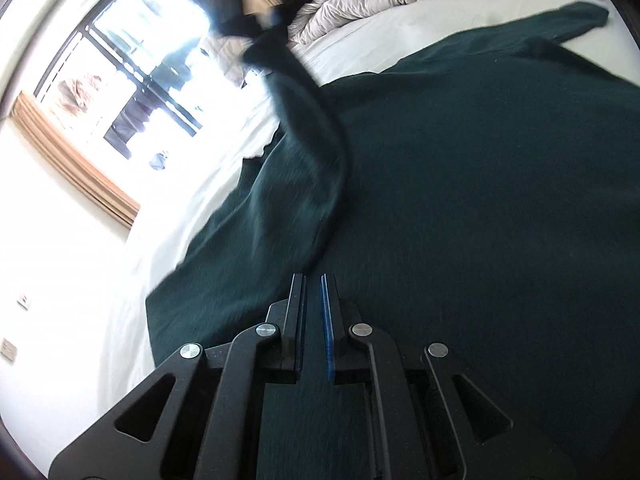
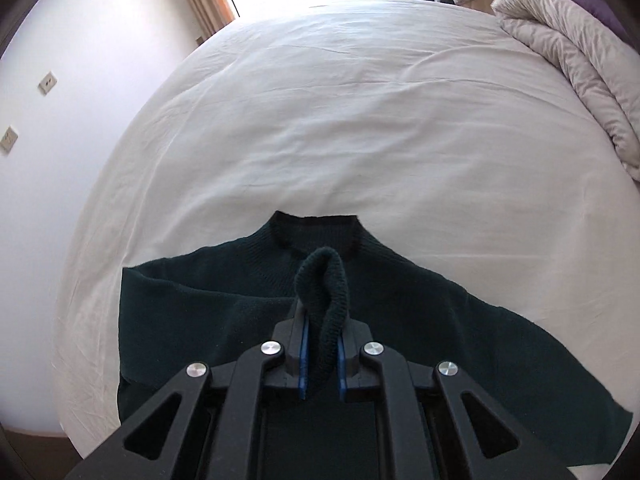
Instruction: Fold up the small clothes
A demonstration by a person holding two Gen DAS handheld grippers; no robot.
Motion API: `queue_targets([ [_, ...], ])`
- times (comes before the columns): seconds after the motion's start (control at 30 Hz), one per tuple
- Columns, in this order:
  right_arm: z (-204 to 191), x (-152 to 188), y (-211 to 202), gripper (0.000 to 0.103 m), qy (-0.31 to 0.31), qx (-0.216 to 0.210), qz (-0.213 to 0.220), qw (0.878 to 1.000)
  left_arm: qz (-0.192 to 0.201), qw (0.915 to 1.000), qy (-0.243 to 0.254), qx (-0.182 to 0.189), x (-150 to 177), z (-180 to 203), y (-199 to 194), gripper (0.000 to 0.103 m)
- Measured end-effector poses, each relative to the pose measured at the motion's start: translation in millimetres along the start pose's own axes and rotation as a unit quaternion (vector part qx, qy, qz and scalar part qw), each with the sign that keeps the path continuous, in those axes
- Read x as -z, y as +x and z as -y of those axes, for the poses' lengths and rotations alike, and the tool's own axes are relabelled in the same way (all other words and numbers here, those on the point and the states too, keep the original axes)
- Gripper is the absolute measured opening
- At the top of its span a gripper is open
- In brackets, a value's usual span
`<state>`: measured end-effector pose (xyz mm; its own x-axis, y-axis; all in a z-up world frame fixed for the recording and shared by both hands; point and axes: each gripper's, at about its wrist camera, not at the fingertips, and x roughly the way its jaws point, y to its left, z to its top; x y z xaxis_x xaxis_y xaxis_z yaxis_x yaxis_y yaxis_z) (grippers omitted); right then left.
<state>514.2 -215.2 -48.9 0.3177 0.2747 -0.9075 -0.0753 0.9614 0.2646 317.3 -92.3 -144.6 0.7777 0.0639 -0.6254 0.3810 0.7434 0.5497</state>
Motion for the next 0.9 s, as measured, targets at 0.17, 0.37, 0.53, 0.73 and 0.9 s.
queue_targets([
  [0.17, 35, 14, 20, 0.011, 0.051, -0.036, -0.005, 0.998, 0.005, 0.9866, -0.159, 0.037, 6, -84, -6, 0.007],
  [0.37, 50, 26, 31, 0.012, 0.072, -0.061, 0.002, 0.996, -0.011, 0.9903, -0.133, -0.039, -8, -112, 22, 0.007],
  [0.53, 68, 34, 31, 0.012, 0.085, -0.043, 0.012, 0.995, -0.019, 0.9858, 0.111, -0.124, 15, -27, 26, 0.007],
  [0.73, 59, 31, 11, 0.012, 0.085, -0.073, 0.049, 0.992, -0.031, 0.9736, 0.190, -0.123, 26, 4, 21, 0.007],
  [0.9, 44, 19, -14, 0.012, 0.095, -0.122, 0.078, 0.985, -0.014, 0.9366, 0.288, -0.200, 39, 26, 21, 0.007],
])
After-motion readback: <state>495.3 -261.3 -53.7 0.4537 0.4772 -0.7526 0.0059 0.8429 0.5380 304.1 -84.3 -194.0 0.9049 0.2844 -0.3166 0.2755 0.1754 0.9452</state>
